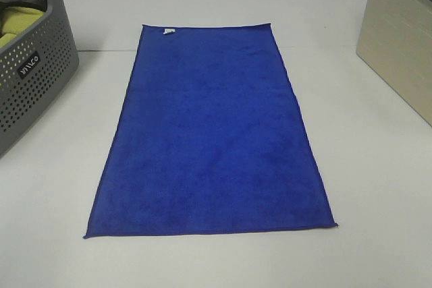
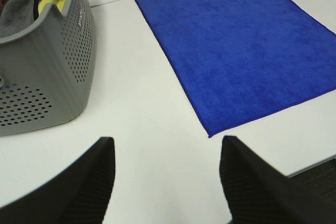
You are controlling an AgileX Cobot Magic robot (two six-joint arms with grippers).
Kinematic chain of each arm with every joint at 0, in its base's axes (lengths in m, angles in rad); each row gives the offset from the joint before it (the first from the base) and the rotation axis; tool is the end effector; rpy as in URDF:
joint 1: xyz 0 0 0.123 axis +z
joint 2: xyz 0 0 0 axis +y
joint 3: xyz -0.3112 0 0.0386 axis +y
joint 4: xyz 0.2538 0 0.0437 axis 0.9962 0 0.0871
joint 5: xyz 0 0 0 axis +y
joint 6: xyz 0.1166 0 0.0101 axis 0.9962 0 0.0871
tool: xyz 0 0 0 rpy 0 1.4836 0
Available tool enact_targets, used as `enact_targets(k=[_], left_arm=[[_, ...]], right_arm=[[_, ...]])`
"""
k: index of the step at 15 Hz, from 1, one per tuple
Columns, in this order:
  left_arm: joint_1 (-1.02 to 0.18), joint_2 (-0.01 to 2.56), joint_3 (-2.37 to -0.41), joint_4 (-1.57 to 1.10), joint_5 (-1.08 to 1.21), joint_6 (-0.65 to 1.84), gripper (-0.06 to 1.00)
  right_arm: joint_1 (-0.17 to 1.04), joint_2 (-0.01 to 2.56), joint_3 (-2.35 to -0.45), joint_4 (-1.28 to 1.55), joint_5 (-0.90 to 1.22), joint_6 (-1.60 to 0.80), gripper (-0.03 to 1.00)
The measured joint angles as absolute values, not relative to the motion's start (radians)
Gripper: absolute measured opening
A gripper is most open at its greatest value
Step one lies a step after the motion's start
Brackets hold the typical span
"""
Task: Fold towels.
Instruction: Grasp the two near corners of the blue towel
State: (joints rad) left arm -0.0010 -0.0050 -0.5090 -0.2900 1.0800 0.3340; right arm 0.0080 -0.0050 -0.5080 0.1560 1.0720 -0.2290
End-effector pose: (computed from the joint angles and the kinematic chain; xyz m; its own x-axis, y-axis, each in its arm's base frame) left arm -0.0105 -0.0295 0.2724 -0.3926 0.1872 -0.9005 0.3084 0.9492 0.0629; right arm -0.0083 0.0159 0.2704 -0.4247 -0.1553 -0.8919 -0.1972 0.9774 -0.0763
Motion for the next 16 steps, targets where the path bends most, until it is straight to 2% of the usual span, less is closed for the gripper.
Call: enact_targets(k=[16], left_arm=[[-0.001,-0.005,-0.509,-0.290,1.080,0.334,0.57]], right_arm=[[0.008,-0.005,-0.508,0.156,1.072,-0.229,0.82]])
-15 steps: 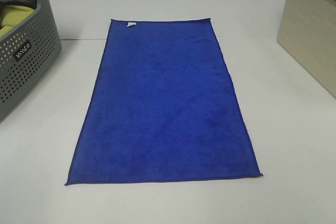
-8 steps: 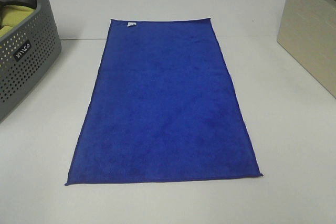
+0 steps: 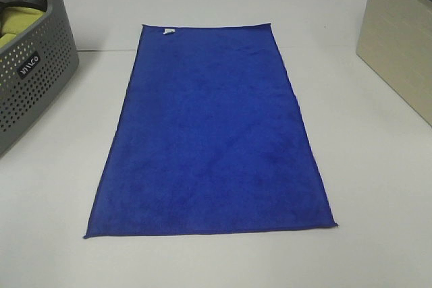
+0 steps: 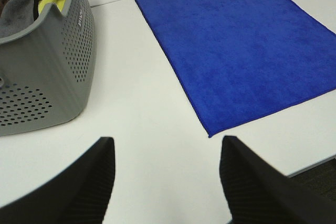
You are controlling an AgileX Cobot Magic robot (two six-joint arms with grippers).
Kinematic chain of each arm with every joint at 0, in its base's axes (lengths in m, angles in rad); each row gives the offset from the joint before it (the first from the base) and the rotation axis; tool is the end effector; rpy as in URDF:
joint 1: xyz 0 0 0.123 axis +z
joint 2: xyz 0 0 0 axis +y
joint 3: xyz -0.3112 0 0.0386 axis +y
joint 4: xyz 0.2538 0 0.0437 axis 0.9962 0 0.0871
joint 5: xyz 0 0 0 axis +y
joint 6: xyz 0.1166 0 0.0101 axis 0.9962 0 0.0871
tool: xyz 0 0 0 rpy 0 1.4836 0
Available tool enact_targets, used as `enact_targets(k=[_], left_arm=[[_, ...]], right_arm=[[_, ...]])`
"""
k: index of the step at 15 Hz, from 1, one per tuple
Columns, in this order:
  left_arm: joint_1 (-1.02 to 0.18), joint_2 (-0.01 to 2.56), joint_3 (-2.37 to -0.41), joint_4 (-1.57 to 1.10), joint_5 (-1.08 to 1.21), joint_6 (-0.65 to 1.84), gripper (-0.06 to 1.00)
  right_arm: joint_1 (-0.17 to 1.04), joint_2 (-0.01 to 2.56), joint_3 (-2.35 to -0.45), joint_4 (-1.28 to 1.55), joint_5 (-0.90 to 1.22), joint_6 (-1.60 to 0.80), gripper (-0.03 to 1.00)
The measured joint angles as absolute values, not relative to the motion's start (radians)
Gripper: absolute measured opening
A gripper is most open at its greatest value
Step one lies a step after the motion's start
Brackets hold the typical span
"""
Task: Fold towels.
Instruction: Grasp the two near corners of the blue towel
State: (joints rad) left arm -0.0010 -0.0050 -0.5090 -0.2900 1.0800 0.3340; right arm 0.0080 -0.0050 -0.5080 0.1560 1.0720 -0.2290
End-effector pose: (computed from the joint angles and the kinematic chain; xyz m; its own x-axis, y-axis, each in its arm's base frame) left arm -0.0105 -0.0295 0.2724 -0.3926 0.1872 -0.9005 0.3084 0.9492 0.0629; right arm -0.0083 0.0159 0.2704 -0.4247 -0.1553 -0.8919 -0.1972 0.9774 -0.0763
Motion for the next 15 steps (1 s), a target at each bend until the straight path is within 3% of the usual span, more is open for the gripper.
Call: enact_targets(k=[15], left_arm=[[-0.001,-0.005,-0.509,-0.290,1.080,0.334,0.57]], right_arm=[[0.008,-0.005,-0.508,0.156,1.072,-0.229,0.82]])
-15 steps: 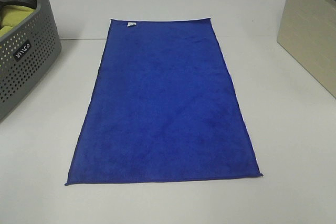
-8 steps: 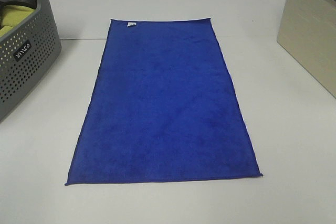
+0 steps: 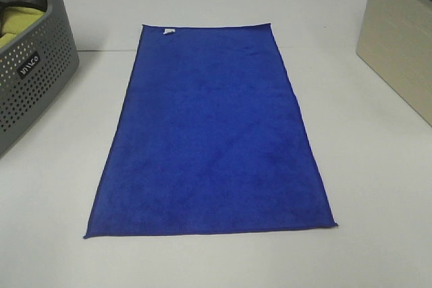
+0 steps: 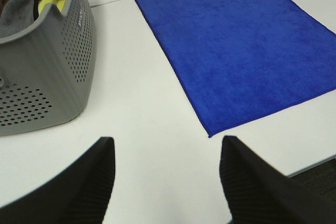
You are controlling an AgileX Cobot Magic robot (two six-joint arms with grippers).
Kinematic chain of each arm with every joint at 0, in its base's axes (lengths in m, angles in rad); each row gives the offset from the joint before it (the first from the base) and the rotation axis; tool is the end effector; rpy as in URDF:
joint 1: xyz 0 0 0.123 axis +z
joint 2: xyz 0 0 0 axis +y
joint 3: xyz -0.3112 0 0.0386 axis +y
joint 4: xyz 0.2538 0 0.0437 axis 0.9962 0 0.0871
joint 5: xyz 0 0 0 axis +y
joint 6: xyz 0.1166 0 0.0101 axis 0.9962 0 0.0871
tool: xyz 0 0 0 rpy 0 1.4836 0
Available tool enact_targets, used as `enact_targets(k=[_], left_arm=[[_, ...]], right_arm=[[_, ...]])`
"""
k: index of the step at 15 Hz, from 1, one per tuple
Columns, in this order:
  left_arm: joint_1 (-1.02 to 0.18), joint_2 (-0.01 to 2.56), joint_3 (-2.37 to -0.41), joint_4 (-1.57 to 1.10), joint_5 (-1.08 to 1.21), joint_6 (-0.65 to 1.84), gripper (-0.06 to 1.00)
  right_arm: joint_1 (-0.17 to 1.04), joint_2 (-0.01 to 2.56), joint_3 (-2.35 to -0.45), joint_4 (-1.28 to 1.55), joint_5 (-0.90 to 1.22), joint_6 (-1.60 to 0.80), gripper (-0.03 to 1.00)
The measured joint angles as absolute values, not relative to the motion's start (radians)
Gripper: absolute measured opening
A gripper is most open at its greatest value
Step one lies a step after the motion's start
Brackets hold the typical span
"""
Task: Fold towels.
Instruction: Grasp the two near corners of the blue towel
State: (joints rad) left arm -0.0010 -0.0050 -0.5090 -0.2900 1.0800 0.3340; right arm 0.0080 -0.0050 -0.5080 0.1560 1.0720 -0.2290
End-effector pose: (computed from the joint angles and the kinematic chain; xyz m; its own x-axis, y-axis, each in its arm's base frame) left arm -0.0105 -0.0295 0.2724 -0.3926 0.1872 -0.9005 0.3084 0.9492 0.0629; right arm -0.0083 0.0159 0.2704 -0.4247 -0.1553 -0.8919 -0.1972 0.9774 -0.0763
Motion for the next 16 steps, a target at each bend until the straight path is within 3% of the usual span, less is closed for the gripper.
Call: enact_targets(k=[16], left_arm=[[-0.001,-0.005,-0.509,-0.290,1.080,0.334,0.57]], right_arm=[[0.008,-0.005,-0.508,0.156,1.072,-0.229,0.82]])
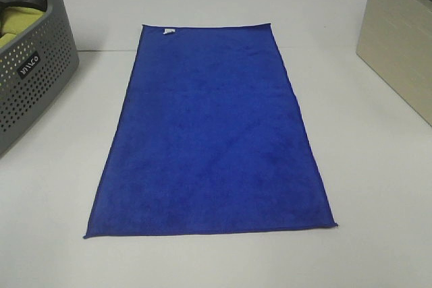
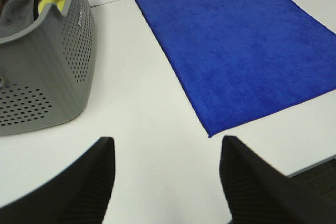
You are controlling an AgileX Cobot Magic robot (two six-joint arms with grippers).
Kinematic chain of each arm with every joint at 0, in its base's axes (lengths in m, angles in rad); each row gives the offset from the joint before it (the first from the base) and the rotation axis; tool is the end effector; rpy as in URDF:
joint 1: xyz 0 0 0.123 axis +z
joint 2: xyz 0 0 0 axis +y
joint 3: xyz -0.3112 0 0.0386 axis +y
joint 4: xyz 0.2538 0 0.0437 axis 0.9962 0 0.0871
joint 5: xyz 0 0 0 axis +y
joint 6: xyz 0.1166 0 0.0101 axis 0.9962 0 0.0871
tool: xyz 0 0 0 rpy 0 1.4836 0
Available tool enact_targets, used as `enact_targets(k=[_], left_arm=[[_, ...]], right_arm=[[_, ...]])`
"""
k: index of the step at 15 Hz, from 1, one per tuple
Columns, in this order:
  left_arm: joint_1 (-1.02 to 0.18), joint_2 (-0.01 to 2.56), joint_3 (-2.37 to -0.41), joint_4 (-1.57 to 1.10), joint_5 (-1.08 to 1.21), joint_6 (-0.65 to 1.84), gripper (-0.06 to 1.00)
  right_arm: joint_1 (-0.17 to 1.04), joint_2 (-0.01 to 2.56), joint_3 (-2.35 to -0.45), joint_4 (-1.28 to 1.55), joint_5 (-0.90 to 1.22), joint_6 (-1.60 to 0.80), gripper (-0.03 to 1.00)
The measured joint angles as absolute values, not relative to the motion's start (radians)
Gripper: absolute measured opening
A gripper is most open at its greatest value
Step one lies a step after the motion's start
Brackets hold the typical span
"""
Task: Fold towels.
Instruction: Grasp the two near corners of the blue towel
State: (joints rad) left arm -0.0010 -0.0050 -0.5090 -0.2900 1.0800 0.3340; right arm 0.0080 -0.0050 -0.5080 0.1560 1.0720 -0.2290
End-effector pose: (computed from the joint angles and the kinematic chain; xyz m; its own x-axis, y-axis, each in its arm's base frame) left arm -0.0105 -0.0295 0.2724 -0.3926 0.1872 -0.9005 0.3084 0.9492 0.0629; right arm -0.0083 0.0159 0.2704 -0.4247 -0.1553 -0.8919 -0.1972 0.9774 -0.0763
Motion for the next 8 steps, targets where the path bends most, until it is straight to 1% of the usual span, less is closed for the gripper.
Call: enact_targets(k=[8], left_arm=[[-0.001,-0.005,-0.509,-0.290,1.080,0.334,0.57]], right_arm=[[0.008,-0.005,-0.508,0.156,1.072,-0.229,0.82]])
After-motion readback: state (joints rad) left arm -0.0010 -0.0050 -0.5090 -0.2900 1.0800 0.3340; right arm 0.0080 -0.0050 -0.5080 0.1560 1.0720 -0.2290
